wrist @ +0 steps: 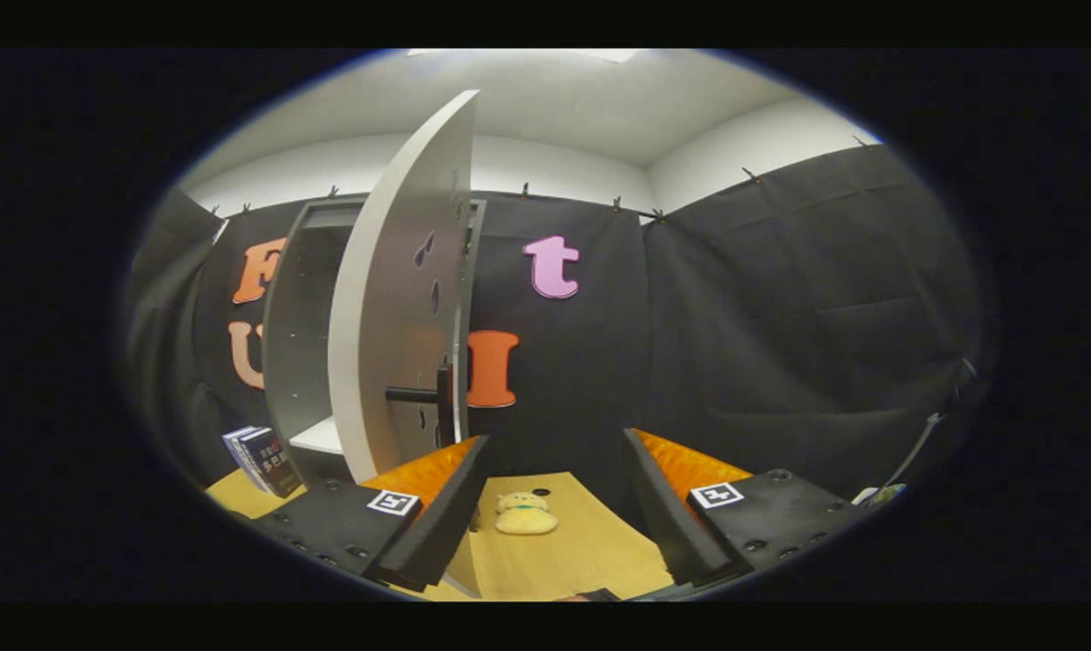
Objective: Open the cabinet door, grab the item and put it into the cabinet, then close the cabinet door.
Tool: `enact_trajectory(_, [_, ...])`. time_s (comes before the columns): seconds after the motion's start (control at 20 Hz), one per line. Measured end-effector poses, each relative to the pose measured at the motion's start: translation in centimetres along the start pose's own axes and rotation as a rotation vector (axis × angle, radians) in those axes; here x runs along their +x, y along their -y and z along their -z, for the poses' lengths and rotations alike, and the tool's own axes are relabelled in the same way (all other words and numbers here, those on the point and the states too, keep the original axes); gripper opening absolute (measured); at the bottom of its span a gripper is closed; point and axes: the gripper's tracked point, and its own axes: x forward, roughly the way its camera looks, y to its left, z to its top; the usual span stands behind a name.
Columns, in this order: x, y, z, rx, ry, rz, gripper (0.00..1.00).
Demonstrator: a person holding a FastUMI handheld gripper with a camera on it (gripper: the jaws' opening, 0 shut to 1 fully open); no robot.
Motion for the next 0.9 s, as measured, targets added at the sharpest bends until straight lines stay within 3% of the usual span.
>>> enact_trajectory(0.5, [-1.4, -6.7, -0.3, -0.013, 0.010, -0.015, 0.94])
enact_trajectory(0.9, [-0.9, -15.3, -0.4, 0.018, 0.009, -0.161, 0.95])
